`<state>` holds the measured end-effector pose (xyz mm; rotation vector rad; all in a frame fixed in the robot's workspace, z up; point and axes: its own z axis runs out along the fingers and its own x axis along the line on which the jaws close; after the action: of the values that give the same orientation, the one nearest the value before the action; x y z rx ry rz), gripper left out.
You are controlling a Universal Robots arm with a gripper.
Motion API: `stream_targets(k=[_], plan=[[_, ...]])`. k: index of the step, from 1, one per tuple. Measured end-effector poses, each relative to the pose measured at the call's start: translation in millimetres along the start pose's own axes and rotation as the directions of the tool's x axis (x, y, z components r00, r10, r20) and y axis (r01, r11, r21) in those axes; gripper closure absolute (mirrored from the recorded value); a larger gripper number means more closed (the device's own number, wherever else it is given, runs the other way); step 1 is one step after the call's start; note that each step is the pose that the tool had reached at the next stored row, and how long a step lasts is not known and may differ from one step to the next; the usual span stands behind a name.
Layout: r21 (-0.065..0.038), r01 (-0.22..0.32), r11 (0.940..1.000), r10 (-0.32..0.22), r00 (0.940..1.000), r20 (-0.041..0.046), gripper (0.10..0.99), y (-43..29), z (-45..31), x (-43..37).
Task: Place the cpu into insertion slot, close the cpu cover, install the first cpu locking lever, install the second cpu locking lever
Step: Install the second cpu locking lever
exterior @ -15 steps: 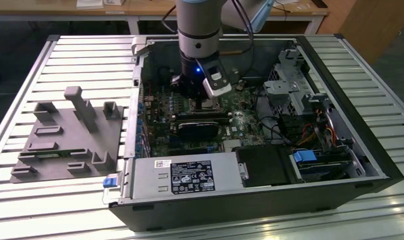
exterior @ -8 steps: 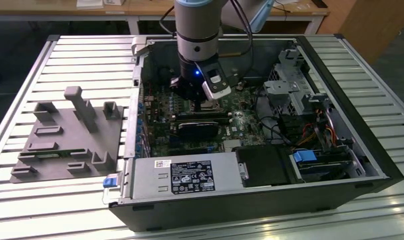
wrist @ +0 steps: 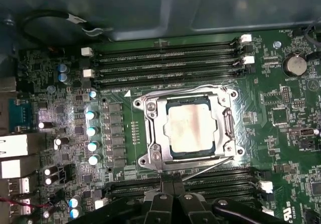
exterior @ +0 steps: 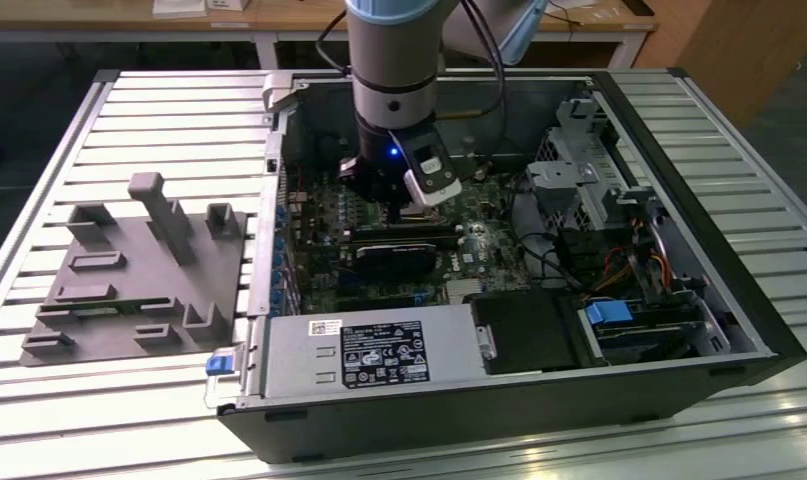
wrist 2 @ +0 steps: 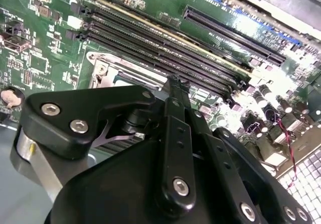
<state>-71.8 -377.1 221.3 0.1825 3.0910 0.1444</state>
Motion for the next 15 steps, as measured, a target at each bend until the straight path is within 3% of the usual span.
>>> stream_targets(k=[3,8,15], plan=[[-0.016,0.002,0.9999,-0.002,1.0000,-0.0021,0.984,-3.3,0.2,-0.2],[-0.031,0.003,0.9995,-0.003,1.0000,-0.0040,0.984,-9.5,0.2,-0.7],[-0.061,0.004,0.9981,-0.004,1.0000,-0.0076,0.984,-15.3,3.6,3.3]])
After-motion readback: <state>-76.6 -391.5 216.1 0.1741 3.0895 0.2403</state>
